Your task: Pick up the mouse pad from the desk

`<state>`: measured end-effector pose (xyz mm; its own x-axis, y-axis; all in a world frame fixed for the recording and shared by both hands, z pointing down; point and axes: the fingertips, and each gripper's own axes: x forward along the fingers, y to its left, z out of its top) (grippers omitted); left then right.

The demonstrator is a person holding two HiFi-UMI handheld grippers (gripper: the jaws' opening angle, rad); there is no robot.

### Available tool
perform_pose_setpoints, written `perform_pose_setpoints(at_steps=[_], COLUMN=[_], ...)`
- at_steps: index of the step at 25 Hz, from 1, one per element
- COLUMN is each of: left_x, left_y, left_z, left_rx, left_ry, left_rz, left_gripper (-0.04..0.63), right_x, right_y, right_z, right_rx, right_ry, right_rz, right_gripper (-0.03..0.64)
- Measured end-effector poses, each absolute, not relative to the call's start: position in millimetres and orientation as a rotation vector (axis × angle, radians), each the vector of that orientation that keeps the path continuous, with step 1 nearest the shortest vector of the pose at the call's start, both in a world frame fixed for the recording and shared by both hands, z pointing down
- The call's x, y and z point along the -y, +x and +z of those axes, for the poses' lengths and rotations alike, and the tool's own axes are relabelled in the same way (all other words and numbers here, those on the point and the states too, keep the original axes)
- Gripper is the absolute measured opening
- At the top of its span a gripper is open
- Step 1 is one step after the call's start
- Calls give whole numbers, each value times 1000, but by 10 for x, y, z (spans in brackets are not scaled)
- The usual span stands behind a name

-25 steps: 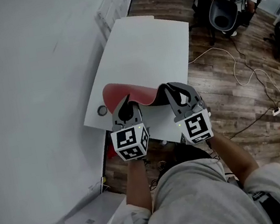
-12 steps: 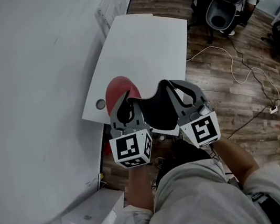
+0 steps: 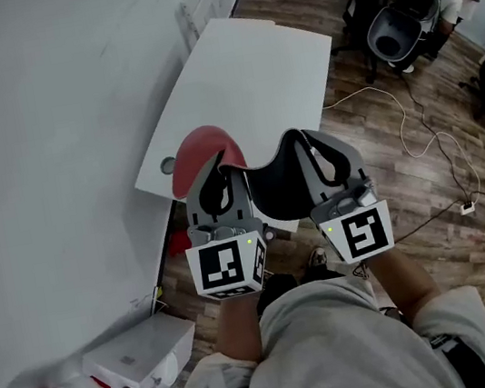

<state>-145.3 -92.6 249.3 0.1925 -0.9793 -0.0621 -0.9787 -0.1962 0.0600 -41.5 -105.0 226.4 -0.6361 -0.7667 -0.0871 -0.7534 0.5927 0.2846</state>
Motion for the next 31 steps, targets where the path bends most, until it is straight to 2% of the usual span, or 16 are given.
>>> perform_pose_setpoints(at_steps=[15, 31], left_x=[829, 795], left_y=[-842, -294], left_z=[2228, 2232], left_rx=[2147, 2048], left_ry=[2426, 2511], left_rz=[-134, -121], left_gripper=[28, 28], right_x=[1064, 953], right_y=[269, 808], right_z=[1940, 1909], right_rx=[2786, 2732], right_ry=[1388, 1484], right_rz=[-518, -533], right_gripper=[51, 51])
